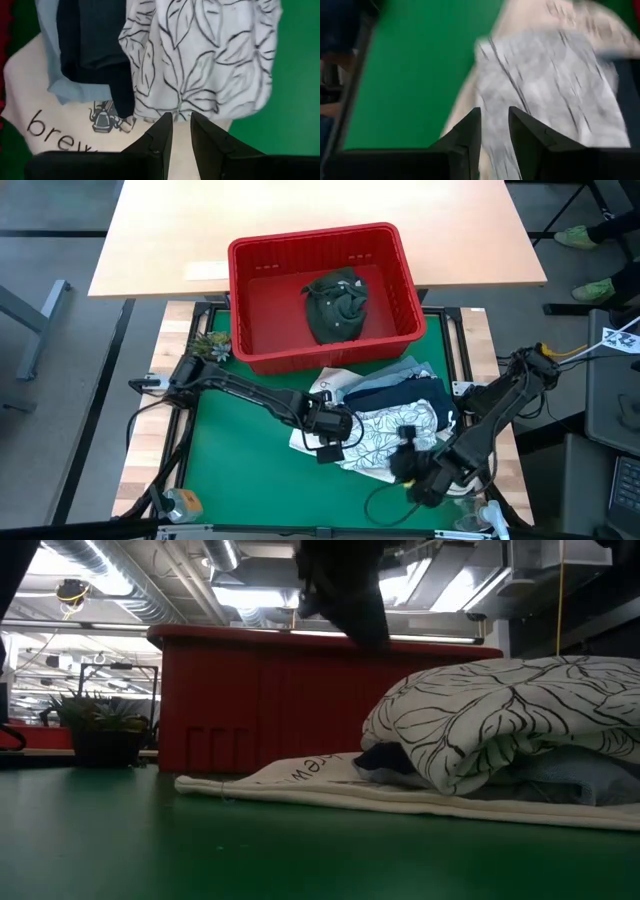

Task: Fold laundry
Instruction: Fold the patterned white shirt

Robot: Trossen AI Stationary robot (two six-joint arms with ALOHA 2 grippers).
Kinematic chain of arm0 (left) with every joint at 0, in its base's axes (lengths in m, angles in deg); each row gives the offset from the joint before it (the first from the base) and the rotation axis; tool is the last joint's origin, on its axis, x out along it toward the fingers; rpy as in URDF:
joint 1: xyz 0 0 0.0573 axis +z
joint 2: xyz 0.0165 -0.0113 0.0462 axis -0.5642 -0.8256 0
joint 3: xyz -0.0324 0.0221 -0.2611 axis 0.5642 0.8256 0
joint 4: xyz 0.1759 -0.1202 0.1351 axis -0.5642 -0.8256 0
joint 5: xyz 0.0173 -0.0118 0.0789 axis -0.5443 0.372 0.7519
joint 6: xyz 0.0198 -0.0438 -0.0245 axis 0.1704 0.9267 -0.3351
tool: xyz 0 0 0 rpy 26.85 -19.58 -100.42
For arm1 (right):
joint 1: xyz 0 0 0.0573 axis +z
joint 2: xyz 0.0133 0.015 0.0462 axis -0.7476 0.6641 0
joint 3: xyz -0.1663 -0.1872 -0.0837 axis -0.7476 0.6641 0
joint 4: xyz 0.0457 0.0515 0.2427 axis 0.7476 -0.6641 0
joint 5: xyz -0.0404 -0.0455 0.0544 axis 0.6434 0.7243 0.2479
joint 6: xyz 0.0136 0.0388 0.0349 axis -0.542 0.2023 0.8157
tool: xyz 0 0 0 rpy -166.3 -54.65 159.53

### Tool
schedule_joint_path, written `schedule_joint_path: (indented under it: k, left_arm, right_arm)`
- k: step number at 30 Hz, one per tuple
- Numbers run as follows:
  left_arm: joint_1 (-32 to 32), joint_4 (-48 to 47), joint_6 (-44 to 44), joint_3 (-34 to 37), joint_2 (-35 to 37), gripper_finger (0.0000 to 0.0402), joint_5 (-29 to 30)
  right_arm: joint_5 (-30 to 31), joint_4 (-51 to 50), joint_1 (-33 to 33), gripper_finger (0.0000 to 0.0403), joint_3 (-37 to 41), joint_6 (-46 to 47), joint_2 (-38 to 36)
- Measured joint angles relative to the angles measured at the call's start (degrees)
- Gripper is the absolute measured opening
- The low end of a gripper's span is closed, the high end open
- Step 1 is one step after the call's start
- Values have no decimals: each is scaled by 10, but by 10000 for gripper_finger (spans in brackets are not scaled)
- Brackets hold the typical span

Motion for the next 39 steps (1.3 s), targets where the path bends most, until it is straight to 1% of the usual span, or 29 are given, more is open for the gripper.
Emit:
schedule_joint_path:
  k: [4, 8, 12, 16, 19, 25, 29, 34, 36, 39]
  left_arm:
    - [0, 25, -4, 0, -28, 64, 1]
    - [2, 31, -4, 0, -43, 64, 10]
    - [9, 39, -4, 0, -52, 64, 24]
    - [19, 40, -4, 0, -52, 64, 58]
    - [31, 39, -4, 0, -55, 64, 64]
    - [51, 33, -7, 1, -63, 64, 72]
    - [57, 29, -25, 1, -46, 61, 63]
    - [55, -1, -22, 1, -3, 45, 58]
    - [51, -16, -17, 1, 14, 38, 39]
    - [46, -52, -12, 1, 37, 25, -15]
  right_arm:
    - [-5, 106, -18, 99, 0, -90, 29]
    - [-19, 133, -45, 99, 1, -123, 67]
    - [-22, 131, -75, 99, 1, -124, 107]
    - [-81, 111, -98, 99, 1, -124, 137]
    - [-136, 101, -106, 99, 1, -125, 153]
    - [-172, 92, -103, 99, 1, -124, 161]
    - [-167, 90, -104, 99, 1, -125, 160]
    - [-159, 73, -104, 99, -7, -125, 157]
    - [-163, 51, -103, 99, -19, -125, 153]
    - [-158, -2, -91, 99, -37, -124, 136]
